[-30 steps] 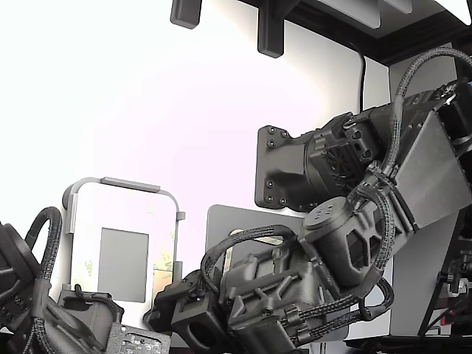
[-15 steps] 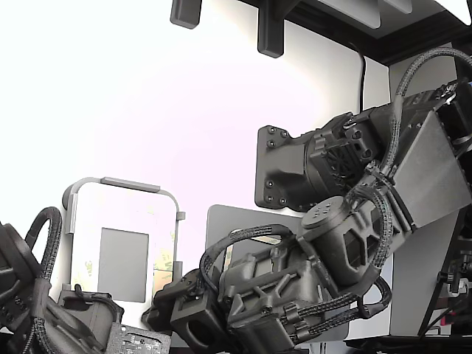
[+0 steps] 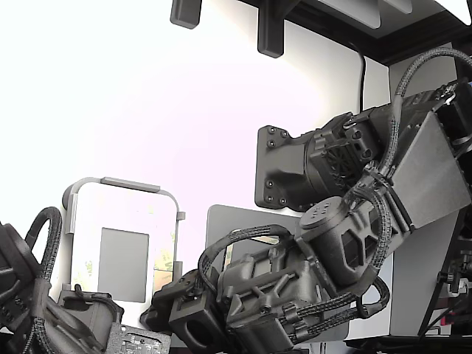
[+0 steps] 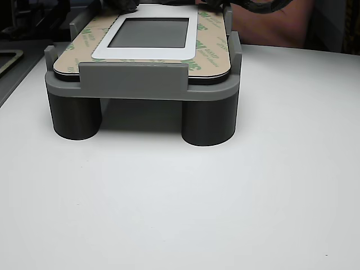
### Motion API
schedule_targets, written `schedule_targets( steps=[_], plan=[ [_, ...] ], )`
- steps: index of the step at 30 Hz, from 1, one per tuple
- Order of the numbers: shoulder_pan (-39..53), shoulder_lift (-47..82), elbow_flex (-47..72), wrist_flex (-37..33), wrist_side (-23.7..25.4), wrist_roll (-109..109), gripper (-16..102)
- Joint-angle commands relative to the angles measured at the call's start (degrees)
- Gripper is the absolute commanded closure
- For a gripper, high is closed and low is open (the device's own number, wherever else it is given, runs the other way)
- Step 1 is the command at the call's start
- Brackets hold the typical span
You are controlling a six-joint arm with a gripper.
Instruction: Peel off protective film from adhesive tape.
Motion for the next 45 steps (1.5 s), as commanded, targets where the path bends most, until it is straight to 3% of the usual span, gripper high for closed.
schedule_targets(
  steps=[1, 33, 34, 36, 38, 39, 41, 45],
  plan=[
    [-0.79, 0.53, -0.79, -0.44, -0.26, -0.26, 96],
    [-3.78, 5.63, -1.76, 6.24, -0.79, -3.25, 96],
    [-3.78, 7.12, -1.23, 7.29, 0.00, -2.90, 89],
    [-3.87, 10.02, -0.79, 10.90, 2.11, -1.05, 58],
    [-3.78, 13.80, -0.53, 15.38, 3.87, 1.67, -10],
    [-3.78, 15.91, -0.35, 17.40, 4.48, 2.90, 3],
    [-3.78, 18.72, -1.76, 22.59, 6.24, 5.36, -11],
    [-5.27, 22.32, -6.33, 32.61, 6.06, 9.58, -11]
  ],
)
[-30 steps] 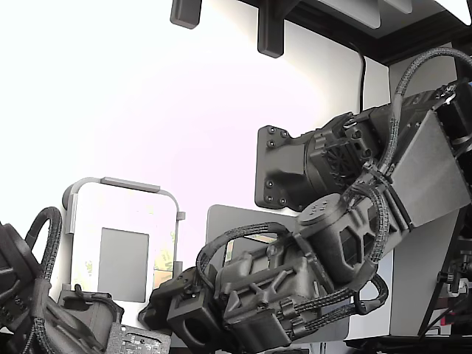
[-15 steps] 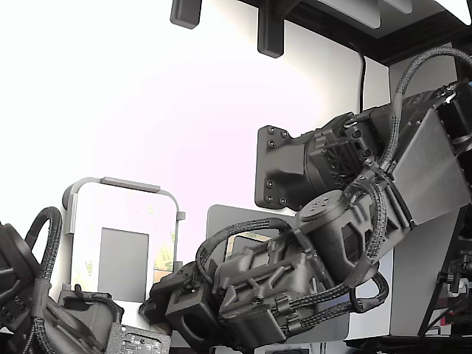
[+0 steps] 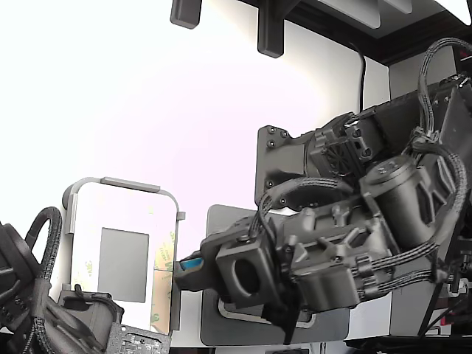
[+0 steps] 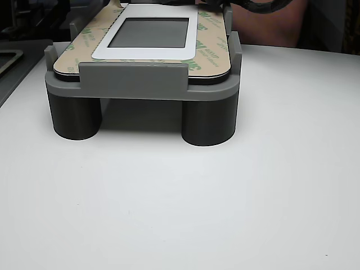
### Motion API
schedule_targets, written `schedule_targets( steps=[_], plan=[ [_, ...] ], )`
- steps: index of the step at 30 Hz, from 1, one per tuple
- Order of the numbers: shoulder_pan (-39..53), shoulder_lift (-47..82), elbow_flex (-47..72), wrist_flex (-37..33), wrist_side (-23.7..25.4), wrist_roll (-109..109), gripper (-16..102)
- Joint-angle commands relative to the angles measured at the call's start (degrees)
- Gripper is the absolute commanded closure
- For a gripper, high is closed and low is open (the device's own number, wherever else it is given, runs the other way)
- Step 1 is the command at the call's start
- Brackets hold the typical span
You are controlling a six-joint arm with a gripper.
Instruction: Peel off protective film from adhesive tape.
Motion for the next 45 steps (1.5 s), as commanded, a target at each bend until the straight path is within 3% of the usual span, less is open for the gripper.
schedule_targets(
  steps=[1, 4, 11, 14, 15, 17, 20, 30, 34, 45],
  plan=[
    [-2.55, 4.22, -4.04, 8.09, -1.05, 3.78, -12],
    [-6.15, 8.09, -4.57, 11.95, -3.52, 11.78, -12],
    [-16.08, 21.45, 2.37, 8.17, -10.28, 37.62, -11],
    [-17.14, 30.23, 11.34, 1.76, -8.00, 55.81, -14],
    [-17.14, 34.01, 14.77, -0.35, -6.86, 61.35, -8],
    [-18.28, 39.64, 20.13, -3.43, -2.99, 73.92, -14],
    [-23.38, 43.07, 22.94, -4.39, -3.34, 85.43, -14],
    [-42.36, 53.44, 31.82, -3.25, -16.08, 90.35, -14],
    [-43.86, 53.35, 37.00, -3.78, -14.06, 92.11, -12],
    [-43.59, 53.44, 36.91, -3.52, -12.74, 92.64, -14]
  ],
)
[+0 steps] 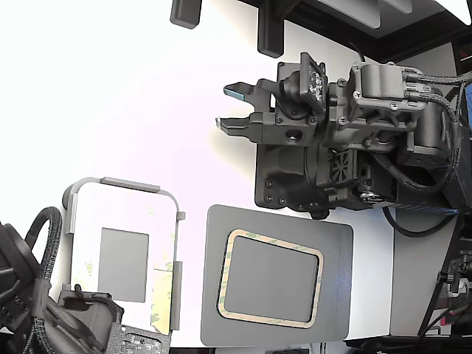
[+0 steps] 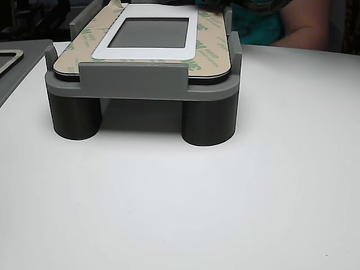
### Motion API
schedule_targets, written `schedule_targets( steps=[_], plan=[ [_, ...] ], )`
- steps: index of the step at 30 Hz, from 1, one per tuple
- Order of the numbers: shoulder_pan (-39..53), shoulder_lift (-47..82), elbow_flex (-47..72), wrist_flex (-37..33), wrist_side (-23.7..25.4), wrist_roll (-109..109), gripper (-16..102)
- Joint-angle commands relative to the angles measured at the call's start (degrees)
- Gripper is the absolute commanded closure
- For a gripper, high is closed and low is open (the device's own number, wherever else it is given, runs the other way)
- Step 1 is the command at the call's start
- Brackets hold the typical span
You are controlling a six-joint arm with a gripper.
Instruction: Peel off protective film from adhesive tape.
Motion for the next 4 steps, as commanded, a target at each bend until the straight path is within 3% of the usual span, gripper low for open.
schedule_targets(
  steps=[1, 4],
  plan=[
    [-0.62, 1.23, -1.32, -0.44, 0.09, 0.09, -14],
    [-0.62, 1.23, -1.32, -0.44, 0.09, 0.09, -14]
  ],
)
